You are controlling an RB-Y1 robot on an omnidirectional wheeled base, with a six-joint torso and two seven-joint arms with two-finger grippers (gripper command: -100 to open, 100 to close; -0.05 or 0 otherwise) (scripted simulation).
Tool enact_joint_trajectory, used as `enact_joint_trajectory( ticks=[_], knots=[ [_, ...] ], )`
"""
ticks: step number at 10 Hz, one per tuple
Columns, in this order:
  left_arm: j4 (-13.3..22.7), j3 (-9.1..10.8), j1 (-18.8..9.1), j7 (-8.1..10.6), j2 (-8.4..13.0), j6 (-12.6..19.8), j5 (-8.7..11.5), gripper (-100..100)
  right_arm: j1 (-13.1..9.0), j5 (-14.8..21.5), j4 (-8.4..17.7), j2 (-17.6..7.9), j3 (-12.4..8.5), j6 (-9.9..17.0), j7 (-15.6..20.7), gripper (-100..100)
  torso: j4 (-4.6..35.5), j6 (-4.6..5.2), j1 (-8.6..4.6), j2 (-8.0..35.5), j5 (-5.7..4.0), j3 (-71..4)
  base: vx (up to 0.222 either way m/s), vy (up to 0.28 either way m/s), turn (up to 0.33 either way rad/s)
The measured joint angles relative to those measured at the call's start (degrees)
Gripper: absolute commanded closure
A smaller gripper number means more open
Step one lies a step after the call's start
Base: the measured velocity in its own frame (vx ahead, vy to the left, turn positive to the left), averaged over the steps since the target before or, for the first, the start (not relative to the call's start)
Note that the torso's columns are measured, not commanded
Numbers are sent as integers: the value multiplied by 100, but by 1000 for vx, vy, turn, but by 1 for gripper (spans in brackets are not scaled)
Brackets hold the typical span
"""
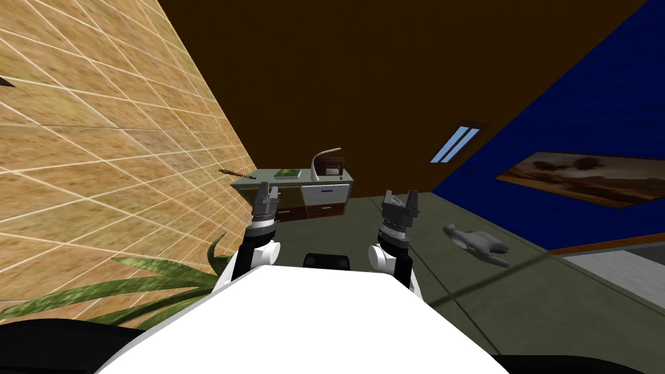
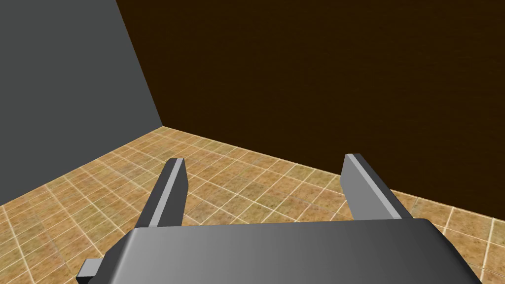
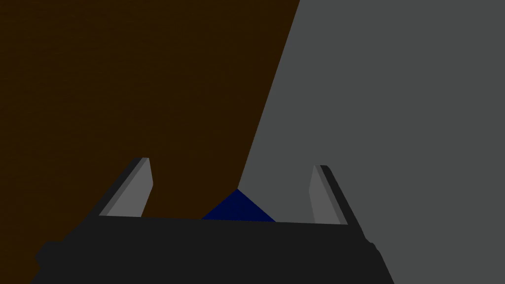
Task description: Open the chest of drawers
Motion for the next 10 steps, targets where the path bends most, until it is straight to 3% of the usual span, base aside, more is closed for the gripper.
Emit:
enact_joint_trajectory(
  ticks=[2, 9, 10],
  knots=[
    [0, 0, 0, 0, 0, 0, 0, 0, 0, 0, 0, 0, 0, 0, 0, 0, 600, 0, 0, 597, 0, -1200, 0, 0, 0],
    [-2, 0, 0, 0, 0, -1, 0, 0, 0, 0, -2, 0, 0, -1, 0, 0, 3537, 0, 0, 3539, 0, -7073, 0, 0, 0],
    [-2, 0, 0, 0, 0, -1, 0, -100, 0, 0, -2, 0, 0, -1, 0, 0, 3960, 0, 0, 3962, 0, -7919, 41, -13, 1]
  ],
)
